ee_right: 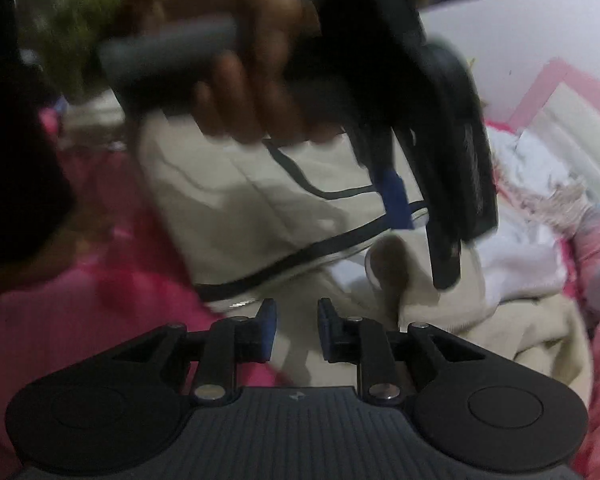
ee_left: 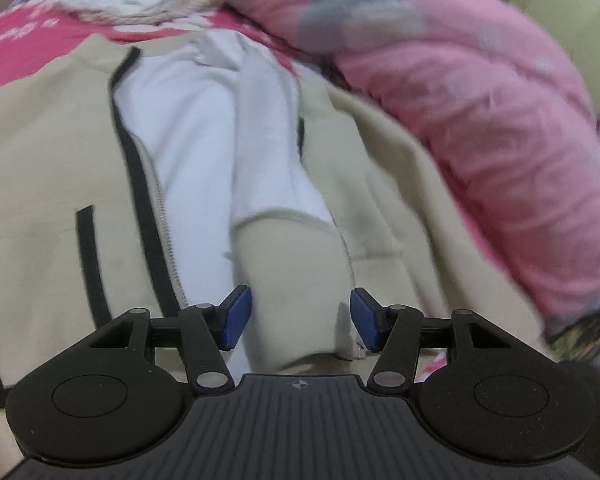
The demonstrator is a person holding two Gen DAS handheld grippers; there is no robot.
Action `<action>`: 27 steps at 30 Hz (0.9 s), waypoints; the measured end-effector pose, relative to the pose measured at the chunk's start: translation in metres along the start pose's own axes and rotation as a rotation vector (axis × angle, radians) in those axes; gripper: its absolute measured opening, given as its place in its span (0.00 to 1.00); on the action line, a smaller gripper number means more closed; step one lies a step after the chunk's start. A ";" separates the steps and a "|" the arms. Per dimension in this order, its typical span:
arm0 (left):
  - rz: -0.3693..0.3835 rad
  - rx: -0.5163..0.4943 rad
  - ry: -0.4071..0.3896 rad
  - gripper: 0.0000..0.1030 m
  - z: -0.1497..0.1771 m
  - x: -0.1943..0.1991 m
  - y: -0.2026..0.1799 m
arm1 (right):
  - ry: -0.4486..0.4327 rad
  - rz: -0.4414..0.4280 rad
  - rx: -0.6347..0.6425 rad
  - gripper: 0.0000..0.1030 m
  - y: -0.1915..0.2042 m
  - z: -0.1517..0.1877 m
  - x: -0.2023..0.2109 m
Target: Fold clothes
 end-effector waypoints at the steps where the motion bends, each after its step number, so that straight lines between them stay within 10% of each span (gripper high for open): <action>1: -0.019 -0.010 0.010 0.53 0.002 -0.003 0.000 | -0.007 -0.006 -0.074 0.23 -0.009 -0.001 0.008; 7: -0.046 0.065 0.004 0.53 0.006 0.002 0.022 | -0.040 0.036 -0.733 0.27 -0.124 0.014 0.027; 12: -0.068 -0.056 -0.055 0.53 0.012 0.019 0.014 | -0.038 -0.094 -1.192 0.27 -0.184 0.034 -0.008; 20: -0.066 -0.313 -0.107 0.65 0.016 0.030 -0.027 | 0.082 -0.151 -1.310 0.32 -0.194 0.029 -0.073; 27: -0.077 -0.247 -0.096 0.65 0.007 0.012 -0.019 | -0.020 -0.232 -1.315 0.32 -0.191 0.004 -0.073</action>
Point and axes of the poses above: each gripper's, at about its wrist camera, not at the fingertips, and x roughly against the way its jaws point, y to its left, z to its underside, the point moved 4 cm from there along -x, roughly the way its jaws point, and after that the axes turned 5 degrees about -y, right-handed, at the moved point
